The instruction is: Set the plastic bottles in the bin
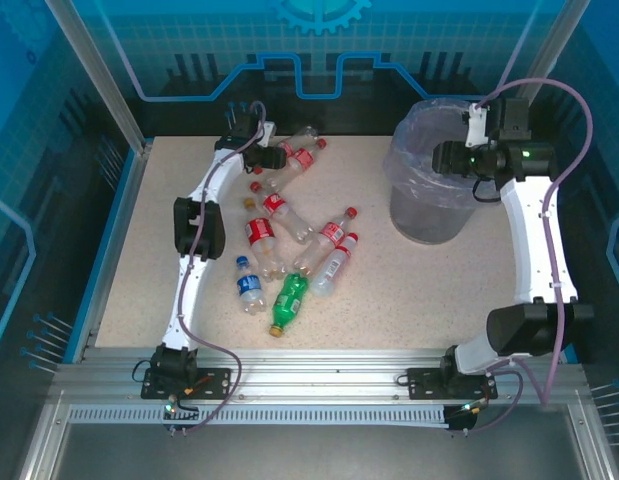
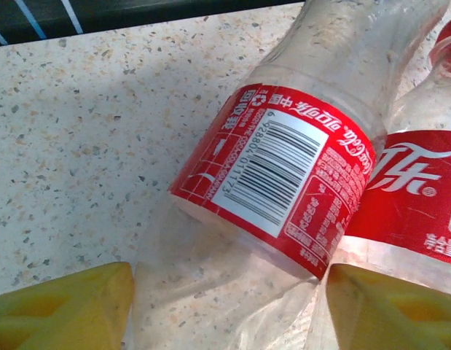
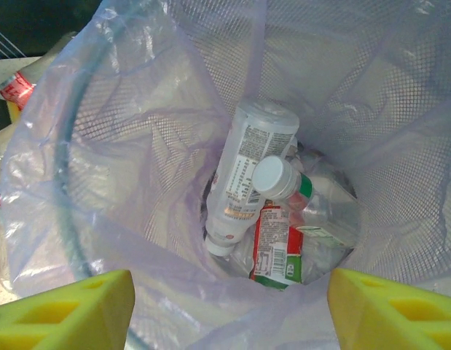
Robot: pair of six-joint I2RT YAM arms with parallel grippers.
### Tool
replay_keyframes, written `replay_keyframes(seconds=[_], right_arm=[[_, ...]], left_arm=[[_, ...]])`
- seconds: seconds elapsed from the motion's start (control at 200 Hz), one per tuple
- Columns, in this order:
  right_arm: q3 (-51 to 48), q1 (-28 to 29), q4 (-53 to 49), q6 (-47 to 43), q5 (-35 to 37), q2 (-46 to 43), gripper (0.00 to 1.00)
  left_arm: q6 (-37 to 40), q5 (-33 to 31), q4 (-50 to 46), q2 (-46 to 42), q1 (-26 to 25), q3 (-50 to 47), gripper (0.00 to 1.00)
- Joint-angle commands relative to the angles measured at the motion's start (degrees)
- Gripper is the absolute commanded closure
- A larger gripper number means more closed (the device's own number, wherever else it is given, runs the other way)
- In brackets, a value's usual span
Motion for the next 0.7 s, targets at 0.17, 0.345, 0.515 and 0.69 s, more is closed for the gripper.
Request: replay_keyframes(seconds=[0.17,0.345,0.515,0.69], right_arm=[[-3.0,-0.3,2.6,2.1,-3.4,-3.0,0.29],[-4.3,0.0,3.8,3.1,-5.2,-4.9,0.29],[-6.4,0.2,6.6,4.7,-6.7,-7.5,0.29],[-6.9,0.5,7.3,5.5,-8.2,-8.1,0.29]], left_arm=[[0.2,-0.5,-1.3,-5.6,-0.3,-5.8,0.4],[-0.7,0.8,0.1,-11.8,-0.4,-9.7,0.41],[-1.3,1.8,1.8,-17.4,-0.4,-14.4,0.41],[2.1,1.0,1.0,-17.0,-0.6,-14.4,0.23]])
